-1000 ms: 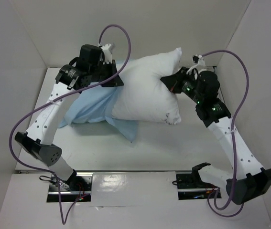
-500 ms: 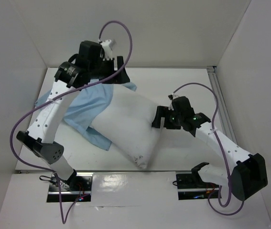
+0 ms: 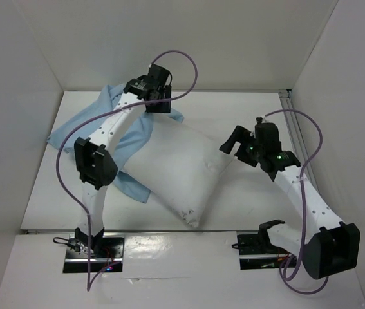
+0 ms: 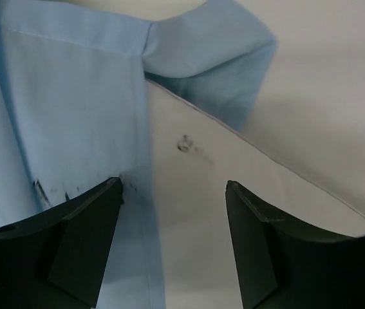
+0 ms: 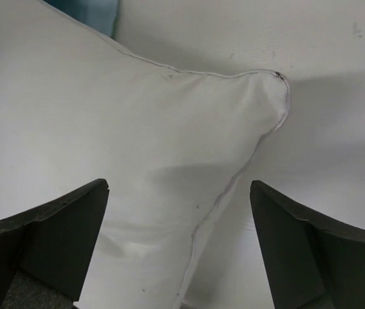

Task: Put the pillow into the pillowcase

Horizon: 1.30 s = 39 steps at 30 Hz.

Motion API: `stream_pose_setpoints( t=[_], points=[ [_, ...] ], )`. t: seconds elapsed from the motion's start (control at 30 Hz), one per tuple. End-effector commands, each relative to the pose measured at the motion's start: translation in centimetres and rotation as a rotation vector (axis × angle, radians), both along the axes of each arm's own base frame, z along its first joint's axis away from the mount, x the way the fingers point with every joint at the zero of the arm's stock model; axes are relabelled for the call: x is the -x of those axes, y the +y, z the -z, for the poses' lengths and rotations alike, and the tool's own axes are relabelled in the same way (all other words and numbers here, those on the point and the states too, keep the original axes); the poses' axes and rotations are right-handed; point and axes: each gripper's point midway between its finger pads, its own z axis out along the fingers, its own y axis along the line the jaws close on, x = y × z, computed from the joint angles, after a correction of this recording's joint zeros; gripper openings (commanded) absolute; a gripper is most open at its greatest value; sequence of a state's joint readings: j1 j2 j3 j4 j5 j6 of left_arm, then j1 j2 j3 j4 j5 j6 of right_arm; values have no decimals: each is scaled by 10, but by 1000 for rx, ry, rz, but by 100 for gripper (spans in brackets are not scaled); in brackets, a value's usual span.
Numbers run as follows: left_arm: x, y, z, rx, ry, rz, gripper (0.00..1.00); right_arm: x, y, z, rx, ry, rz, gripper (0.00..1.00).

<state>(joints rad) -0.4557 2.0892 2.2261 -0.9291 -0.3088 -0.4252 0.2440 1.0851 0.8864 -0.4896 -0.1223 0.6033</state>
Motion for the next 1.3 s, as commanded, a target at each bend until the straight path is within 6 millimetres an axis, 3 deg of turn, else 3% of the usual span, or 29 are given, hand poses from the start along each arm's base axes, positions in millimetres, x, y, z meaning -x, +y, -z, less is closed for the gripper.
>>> stream_pose_setpoints(
  t=[0.0, 0.23, 0.4, 0.47, 0.5, 0.63, 0.7, 0.8, 0.83, 0.93, 1.0, 1.07, 1.1, 1.13, 1.17, 1.2, 1.27],
  points=[
    [-18, 21, -2, -113, -44, -80, 78, 0, 12, 0, -232, -11, 7, 98],
    [-25, 33, 24, -201, -12, -130, 64, 16, 40, 25, -475, 53, -51, 98],
    [-28, 48, 32, -234, 2, -157, 34, 18, 51, 42, -508, 92, -74, 98],
    [-29, 56, 27, -237, -7, -174, 28, 17, 52, 51, -509, 123, -74, 97],
    [-31, 62, 27, -245, -4, -178, 20, 19, 56, 52, -507, 124, -97, 97],
    [-29, 59, 18, -217, -14, -163, 0, 17, 59, 59, -490, 131, -115, 97],
    [-28, 55, 10, -189, -27, -150, 0, 11, 60, 57, -479, 122, -126, 97],
    [-23, 35, -13, -71, -56, -75, 0, 4, 64, 51, -467, 93, -154, 87],
    [-21, 18, -15, 5, -52, -11, 0, -2, 65, 46, -469, 73, -158, 80],
    [-5, -7, -54, 138, -114, 97, 0, -19, 80, 20, -490, -16, -232, 29],
    [12, -43, -70, 254, -130, 225, 0, -36, 93, -12, -504, -93, -308, 0],
    [35, -67, -97, 377, -141, 342, 0, -45, 109, -40, -493, -168, -390, 0],
    [45, -79, -103, 421, -127, 378, 0, -56, 114, -78, -498, -257, -437, 0],
    [53, -89, -109, 456, -117, 415, 0, -57, 120, -96, -494, -292, -462, 0],
    [62, -93, -128, 505, -137, 443, 0, -61, 120, -114, -475, -344, -482, 0],
    [77, -105, -147, 560, -146, 508, 0, -59, 124, -150, -470, -410, -509, 0],
    [100, -118, -178, 634, -169, 573, 0, -55, 125, -179, -453, -472, -526, 0]
  ],
)
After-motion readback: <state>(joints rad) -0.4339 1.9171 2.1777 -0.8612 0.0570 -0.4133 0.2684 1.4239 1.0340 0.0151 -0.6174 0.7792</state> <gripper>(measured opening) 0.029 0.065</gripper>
